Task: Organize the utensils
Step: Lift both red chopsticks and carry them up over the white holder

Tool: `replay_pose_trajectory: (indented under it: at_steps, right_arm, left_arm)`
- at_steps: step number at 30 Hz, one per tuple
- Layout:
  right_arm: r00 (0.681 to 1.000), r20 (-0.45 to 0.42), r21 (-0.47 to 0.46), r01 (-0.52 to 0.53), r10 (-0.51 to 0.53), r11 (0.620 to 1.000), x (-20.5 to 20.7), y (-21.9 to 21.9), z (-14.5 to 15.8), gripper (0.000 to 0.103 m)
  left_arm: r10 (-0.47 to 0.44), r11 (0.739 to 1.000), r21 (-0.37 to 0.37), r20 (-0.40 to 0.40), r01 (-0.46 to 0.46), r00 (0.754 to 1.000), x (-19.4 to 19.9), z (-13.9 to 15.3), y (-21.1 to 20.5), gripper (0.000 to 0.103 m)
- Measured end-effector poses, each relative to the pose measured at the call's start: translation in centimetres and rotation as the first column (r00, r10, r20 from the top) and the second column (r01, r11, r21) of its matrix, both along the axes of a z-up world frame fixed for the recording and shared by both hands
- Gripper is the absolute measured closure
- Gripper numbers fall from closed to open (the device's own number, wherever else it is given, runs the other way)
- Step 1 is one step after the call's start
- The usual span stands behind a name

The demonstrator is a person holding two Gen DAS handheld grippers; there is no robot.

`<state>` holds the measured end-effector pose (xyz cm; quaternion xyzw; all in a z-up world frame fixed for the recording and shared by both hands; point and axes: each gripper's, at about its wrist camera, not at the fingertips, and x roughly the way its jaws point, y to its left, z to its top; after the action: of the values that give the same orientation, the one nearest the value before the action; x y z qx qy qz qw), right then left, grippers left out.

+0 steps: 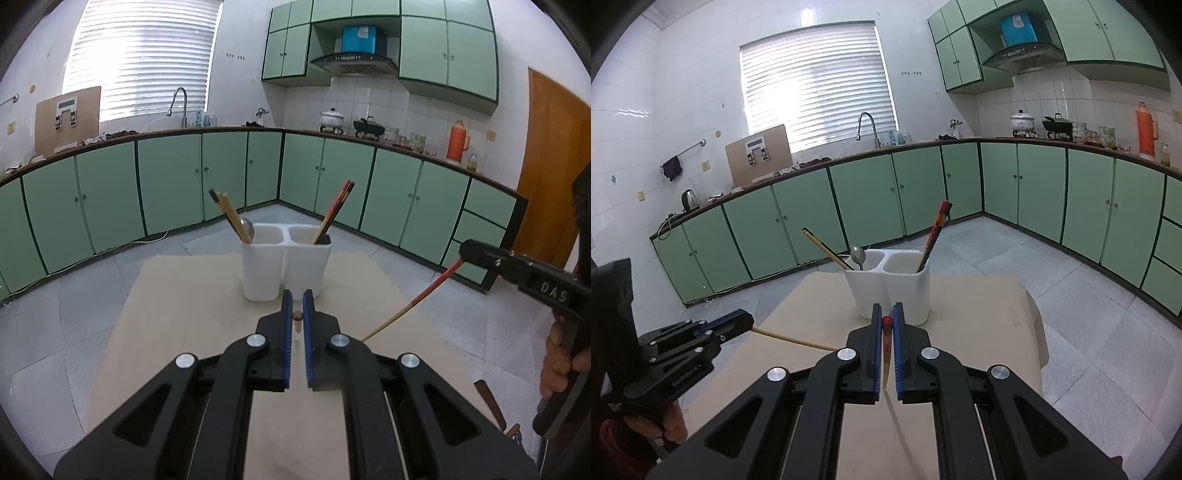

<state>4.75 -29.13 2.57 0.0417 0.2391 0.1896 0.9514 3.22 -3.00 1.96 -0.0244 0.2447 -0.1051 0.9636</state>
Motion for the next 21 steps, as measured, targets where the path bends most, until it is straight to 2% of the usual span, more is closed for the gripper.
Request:
replay_pose_trajectory:
  at_steps: [6,12,21]
  right_arm:
    - [1.000,0.023,0.002,-0.013,0.013,1.000,0.3,0.5,1.0,0.097]
    - [0.998,0.060,-0.004,-0.027,0.027,1.000,0.4,0.8,2.4,0.097]
    - [0.989,0.140,-0.007,-0.041,0.042,0.999,1.3,1.2,6.1,0.097]
  left_arm:
    - [-0.009,1.000,-0.021,0.036,0.010,0.999,-0.3,2.1,0.3,0.098]
    - [-0.007,1.000,0.003,0.075,0.006,0.997,-0.2,3.9,0.0,0.098]
    - [-0.001,1.000,0.020,0.154,-0.002,0.988,-0.6,7.2,0.2,0.098]
